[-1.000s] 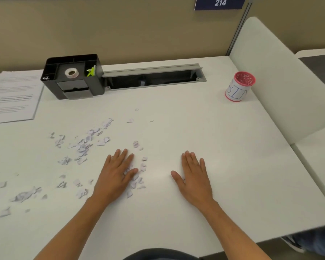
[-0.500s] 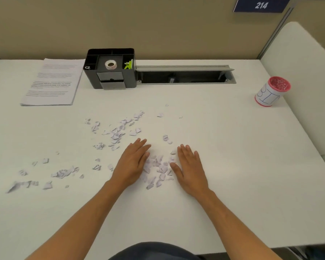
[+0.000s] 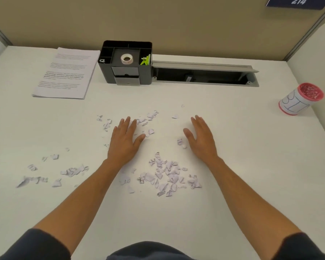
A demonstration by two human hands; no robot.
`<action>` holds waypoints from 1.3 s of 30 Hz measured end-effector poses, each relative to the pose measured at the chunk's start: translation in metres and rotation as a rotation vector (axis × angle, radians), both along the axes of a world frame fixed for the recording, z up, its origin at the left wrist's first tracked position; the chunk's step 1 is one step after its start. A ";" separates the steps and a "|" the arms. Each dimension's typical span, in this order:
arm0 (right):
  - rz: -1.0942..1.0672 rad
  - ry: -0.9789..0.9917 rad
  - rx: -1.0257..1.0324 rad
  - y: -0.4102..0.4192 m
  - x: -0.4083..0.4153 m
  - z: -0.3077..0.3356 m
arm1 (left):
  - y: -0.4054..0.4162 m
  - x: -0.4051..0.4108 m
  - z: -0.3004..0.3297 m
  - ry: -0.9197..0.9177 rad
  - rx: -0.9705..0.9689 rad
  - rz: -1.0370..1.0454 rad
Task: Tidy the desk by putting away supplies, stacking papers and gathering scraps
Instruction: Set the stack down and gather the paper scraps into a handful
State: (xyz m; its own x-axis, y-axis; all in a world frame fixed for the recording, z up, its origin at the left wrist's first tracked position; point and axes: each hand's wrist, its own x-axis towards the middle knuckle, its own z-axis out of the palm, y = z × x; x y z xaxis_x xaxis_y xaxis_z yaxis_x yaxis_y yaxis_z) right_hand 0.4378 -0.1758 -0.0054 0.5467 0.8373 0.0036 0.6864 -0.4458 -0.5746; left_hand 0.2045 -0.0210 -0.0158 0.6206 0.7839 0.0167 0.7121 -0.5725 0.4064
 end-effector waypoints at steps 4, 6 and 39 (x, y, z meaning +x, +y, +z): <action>-0.012 -0.066 -0.144 0.041 0.031 -0.004 | 0.016 0.025 -0.002 0.015 -0.049 -0.058; 0.032 -0.084 -0.202 0.061 0.041 -0.004 | 0.024 0.036 -0.001 0.010 -0.059 -0.101; 0.115 -0.069 0.032 -0.034 -0.006 0.000 | -0.068 -0.043 0.001 -0.090 -0.010 -0.408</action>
State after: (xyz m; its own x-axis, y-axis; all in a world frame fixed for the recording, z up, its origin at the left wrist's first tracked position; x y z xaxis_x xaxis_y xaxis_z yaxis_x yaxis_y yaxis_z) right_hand 0.4322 -0.2100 -0.0056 0.4446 0.8933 0.0660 0.7704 -0.3437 -0.5369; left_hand 0.1613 -0.0889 -0.0148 0.8766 0.4747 0.0787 0.3895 -0.7961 0.4632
